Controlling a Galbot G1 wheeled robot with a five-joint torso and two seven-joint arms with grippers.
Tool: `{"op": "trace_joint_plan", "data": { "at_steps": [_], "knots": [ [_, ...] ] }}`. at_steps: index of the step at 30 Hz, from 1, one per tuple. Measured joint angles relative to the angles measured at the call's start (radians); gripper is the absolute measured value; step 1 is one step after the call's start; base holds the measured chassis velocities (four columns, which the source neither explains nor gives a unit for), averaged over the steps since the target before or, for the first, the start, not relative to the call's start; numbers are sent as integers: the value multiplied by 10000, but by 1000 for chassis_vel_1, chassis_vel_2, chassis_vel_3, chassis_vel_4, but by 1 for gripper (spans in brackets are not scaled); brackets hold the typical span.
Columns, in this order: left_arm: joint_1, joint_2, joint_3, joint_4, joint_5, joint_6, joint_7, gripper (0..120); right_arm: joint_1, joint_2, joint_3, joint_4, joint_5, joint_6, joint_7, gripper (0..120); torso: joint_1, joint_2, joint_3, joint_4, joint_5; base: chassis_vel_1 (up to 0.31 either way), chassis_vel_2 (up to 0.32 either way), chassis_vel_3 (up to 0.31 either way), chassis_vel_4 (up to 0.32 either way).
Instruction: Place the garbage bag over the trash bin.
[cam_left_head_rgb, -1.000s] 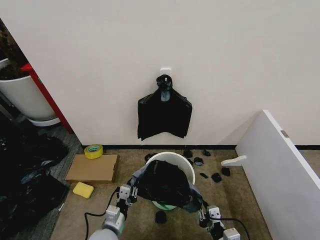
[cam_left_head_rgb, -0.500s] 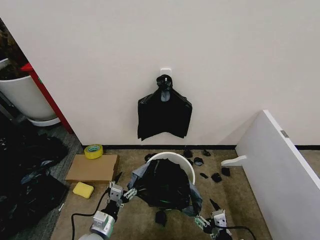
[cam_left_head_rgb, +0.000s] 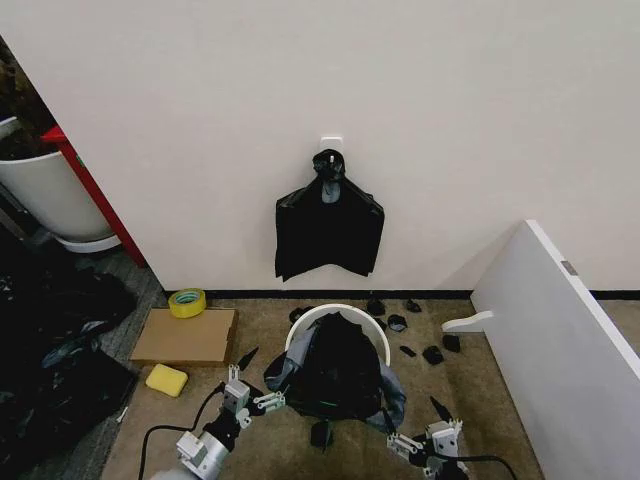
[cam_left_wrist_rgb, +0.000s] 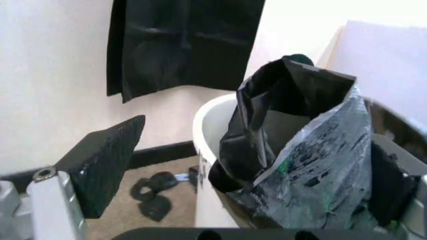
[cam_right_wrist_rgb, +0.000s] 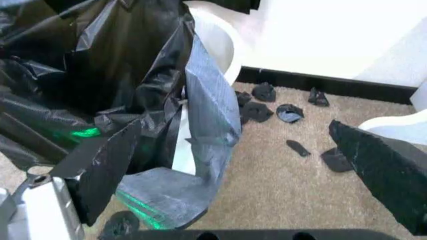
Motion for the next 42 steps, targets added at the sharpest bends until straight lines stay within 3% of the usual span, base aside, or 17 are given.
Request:
{"op": "trace_joint_plan", "data": {
  "at_steps": [6, 11, 15, 18, 25, 34, 42],
  "knots": [
    [-3, 146, -7, -162, -2709, 250, 1378, 100, 56, 46, -1, -35, -39, 47, 16, 100, 0, 0, 0, 0, 1, 0, 0, 0, 0],
    [-238, 183, -80, 190, -5596, 898, 4539, 100, 94, 77, 18, -112, -17, 109, 56, 100, 0, 0, 0, 1, 1, 0, 0, 0, 0],
    [-398, 127, -80, 480, -6448, 1201, 5616, 100, 93, 69, 21, -137, -11, 119, 66, 100, 0, 0, 0, 0, 1, 0, 0, 0, 0],
    [-543, -15, -79, 800, -6725, 1266, 6246, 100, 93, 63, 19, -150, -6, 164, 61, 100, 0, 0, 0, 0, 1, 0, 0, 0, 0],
    [-743, -381, -88, 1315, -6470, 970, 6368, 100, 346, 47, 58, 119, 735, 618, -220, 100, 0, 0, 0, 0, 0, 0, 0, 0, 0],
    [-608, -186, -189, 732, -6387, 832, 7164, 100, 642, 17, 230, 389, 1397, 352, -234, 100, 0, 0, 0, 1, 2, 0, 0, 0, 0],
    [-887, -783, -258, 884, -7058, 888, 7094, 100, 509, 83, 161, 156, 1236, 418, -286, 100, 0, 0, 1, 0, 1, 0, 0, 0, 0]
  ]
}}
